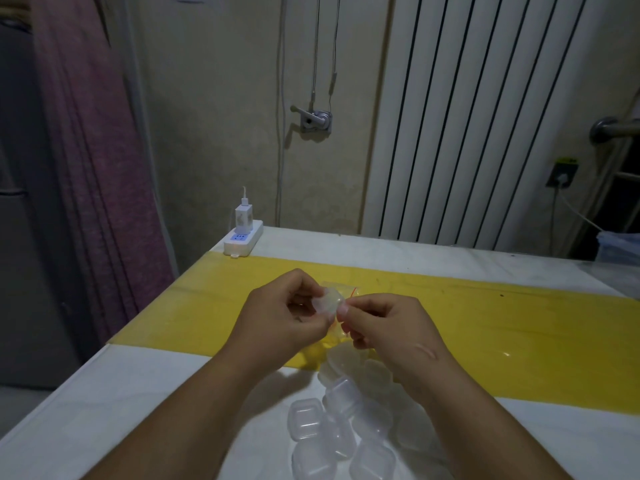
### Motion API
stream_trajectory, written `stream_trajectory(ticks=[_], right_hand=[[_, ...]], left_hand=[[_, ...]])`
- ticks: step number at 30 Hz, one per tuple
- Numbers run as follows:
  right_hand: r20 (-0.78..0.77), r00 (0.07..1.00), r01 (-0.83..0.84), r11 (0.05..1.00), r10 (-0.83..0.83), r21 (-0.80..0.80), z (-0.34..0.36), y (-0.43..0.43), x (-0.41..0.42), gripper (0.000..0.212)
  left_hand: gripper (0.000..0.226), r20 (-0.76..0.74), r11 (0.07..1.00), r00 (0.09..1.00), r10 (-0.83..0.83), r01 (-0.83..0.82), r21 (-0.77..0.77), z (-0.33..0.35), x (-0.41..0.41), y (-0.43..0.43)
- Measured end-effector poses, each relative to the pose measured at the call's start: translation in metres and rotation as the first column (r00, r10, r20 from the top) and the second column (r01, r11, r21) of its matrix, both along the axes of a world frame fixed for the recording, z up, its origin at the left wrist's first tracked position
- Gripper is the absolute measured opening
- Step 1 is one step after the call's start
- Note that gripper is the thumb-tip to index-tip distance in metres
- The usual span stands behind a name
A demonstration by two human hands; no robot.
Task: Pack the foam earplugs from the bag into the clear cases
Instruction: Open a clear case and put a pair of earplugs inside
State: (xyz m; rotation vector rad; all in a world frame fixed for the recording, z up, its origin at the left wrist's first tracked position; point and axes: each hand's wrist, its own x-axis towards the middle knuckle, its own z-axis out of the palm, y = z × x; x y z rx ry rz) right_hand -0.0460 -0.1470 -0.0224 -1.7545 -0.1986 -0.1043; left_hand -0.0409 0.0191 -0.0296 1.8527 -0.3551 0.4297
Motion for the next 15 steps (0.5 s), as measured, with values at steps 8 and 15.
stream_trajectory(ticks=[8,15], right_hand=[[0.039,0.999,0.034,0.997,-0.031,-0.063,0.0009,0.0015,-0.0018,0.017],[0.112,0.99,0.097,0.987,-0.083,-0.127,0.0029,0.0018,-0.0015,0.015]], left_hand=[[0.022,0.054,0.999,0.998,0.039,-0.04,0.014,-0.002,0.0018,-0.0039],[0.044,0.033,0.997,0.999,-0.013,0.016,-0.073,0.004,-0.0029,-0.0076]])
